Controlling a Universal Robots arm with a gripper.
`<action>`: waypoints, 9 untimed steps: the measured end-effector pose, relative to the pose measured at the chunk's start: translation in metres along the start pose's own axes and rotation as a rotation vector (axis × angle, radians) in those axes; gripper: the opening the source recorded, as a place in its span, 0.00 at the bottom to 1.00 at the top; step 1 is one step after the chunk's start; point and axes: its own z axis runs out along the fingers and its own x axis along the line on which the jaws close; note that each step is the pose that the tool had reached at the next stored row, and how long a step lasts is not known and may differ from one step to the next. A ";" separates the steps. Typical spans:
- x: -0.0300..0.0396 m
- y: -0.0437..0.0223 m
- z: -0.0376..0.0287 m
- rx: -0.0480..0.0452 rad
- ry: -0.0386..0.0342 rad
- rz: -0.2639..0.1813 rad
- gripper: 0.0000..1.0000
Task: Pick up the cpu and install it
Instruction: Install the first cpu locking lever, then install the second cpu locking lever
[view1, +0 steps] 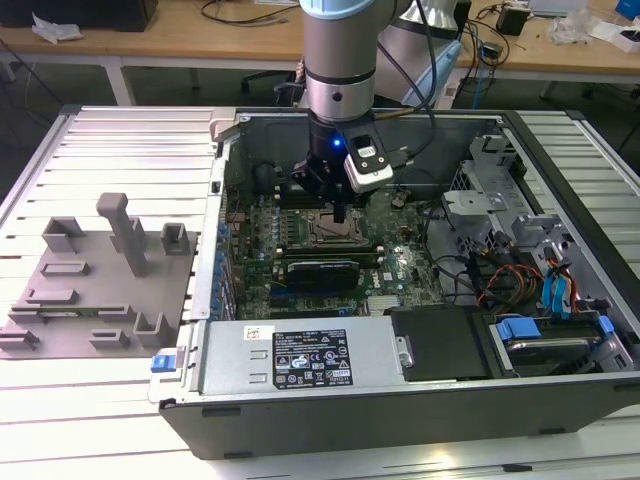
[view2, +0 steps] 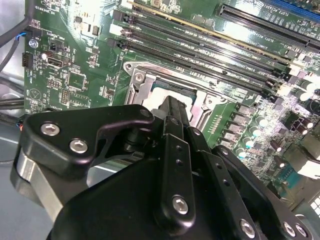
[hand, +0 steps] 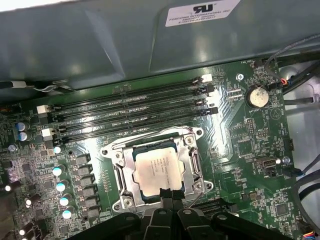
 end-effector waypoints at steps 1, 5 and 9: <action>0.0000 0.0000 0.0000 0.0000 0.0000 0.000 0.11; -0.0001 0.0000 -0.0003 0.0000 0.0000 0.000 0.11; -0.0005 0.0000 -0.0023 0.0001 0.0001 0.000 0.11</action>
